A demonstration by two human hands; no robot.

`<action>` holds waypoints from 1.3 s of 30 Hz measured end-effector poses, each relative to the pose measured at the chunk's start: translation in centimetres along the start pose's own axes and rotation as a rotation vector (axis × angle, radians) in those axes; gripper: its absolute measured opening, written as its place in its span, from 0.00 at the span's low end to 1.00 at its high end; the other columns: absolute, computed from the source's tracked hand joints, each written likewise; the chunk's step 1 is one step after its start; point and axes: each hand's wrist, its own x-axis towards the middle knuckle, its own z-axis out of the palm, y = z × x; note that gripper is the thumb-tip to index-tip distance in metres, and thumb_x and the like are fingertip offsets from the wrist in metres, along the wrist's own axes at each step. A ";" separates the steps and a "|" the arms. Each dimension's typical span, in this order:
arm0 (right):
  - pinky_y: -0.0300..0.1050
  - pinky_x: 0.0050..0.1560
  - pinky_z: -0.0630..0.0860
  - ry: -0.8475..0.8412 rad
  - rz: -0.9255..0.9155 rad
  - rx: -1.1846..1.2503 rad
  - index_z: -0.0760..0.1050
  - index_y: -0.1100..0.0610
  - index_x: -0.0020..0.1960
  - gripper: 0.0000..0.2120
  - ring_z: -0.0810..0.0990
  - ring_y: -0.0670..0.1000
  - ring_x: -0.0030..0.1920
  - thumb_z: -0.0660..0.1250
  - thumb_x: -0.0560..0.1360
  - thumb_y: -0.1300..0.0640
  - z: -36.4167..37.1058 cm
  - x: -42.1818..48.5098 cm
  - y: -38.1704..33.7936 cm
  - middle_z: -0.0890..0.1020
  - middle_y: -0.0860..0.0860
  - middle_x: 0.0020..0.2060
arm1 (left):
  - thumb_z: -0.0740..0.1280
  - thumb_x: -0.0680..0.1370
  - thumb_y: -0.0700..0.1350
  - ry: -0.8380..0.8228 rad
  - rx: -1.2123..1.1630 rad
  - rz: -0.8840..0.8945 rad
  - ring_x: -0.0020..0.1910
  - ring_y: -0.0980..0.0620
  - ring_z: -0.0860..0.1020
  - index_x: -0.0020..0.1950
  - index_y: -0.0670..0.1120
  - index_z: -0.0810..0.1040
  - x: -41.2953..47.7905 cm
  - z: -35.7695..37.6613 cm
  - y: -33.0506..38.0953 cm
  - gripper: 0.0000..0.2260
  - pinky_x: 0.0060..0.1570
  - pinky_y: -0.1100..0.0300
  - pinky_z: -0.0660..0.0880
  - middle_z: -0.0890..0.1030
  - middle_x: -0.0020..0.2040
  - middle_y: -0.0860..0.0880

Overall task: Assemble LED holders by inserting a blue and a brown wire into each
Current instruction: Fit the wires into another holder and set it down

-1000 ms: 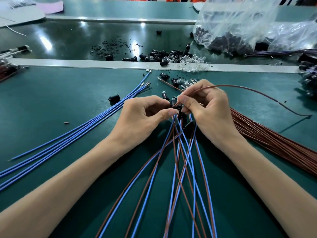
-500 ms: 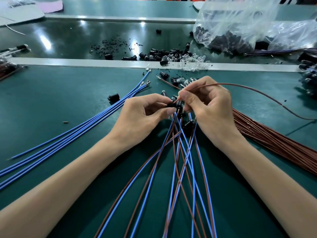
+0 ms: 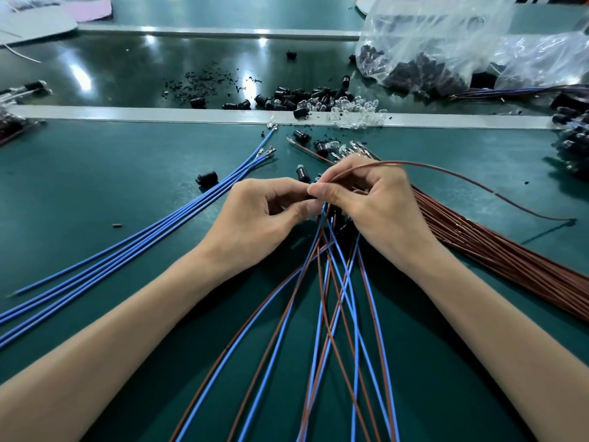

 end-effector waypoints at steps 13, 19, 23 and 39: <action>0.31 0.29 0.70 -0.006 0.072 0.063 0.78 0.53 0.40 0.06 0.75 0.39 0.26 0.69 0.75 0.62 0.0 -0.1 -0.2 0.79 0.42 0.26 | 0.69 0.71 0.50 0.005 -0.029 -0.013 0.40 0.55 0.82 0.46 0.49 0.83 -0.2 0.0 0.5 0.09 0.46 0.54 0.77 0.85 0.40 0.53; 0.36 0.26 0.67 0.168 0.205 0.536 0.70 0.57 0.41 0.12 0.70 0.45 0.25 0.58 0.82 0.56 -0.6 0.6 -0.7 0.76 0.48 0.26 | 0.70 0.71 0.48 -0.013 -0.075 -0.054 0.35 0.60 0.80 0.44 0.46 0.83 -0.1 0.1 0.5 0.07 0.41 0.62 0.77 0.85 0.37 0.53; 0.31 0.25 0.64 -0.041 0.147 0.132 0.76 0.54 0.35 0.12 0.67 0.41 0.22 0.67 0.76 0.57 -0.3 0.0 -0.5 0.72 0.44 0.21 | 0.71 0.68 0.49 -0.081 -0.120 -0.048 0.39 0.55 0.82 0.44 0.41 0.82 -0.3 0.1 0.6 0.12 0.47 0.59 0.79 0.85 0.39 0.48; 0.35 0.25 0.65 0.118 0.288 0.585 0.75 0.59 0.42 0.10 0.69 0.45 0.24 0.64 0.78 0.53 -0.9 0.7 -0.7 0.76 0.48 0.25 | 0.72 0.67 0.52 -0.079 -0.143 -0.074 0.37 0.52 0.82 0.42 0.40 0.81 -0.1 0.0 0.2 0.15 0.49 0.51 0.78 0.84 0.36 0.46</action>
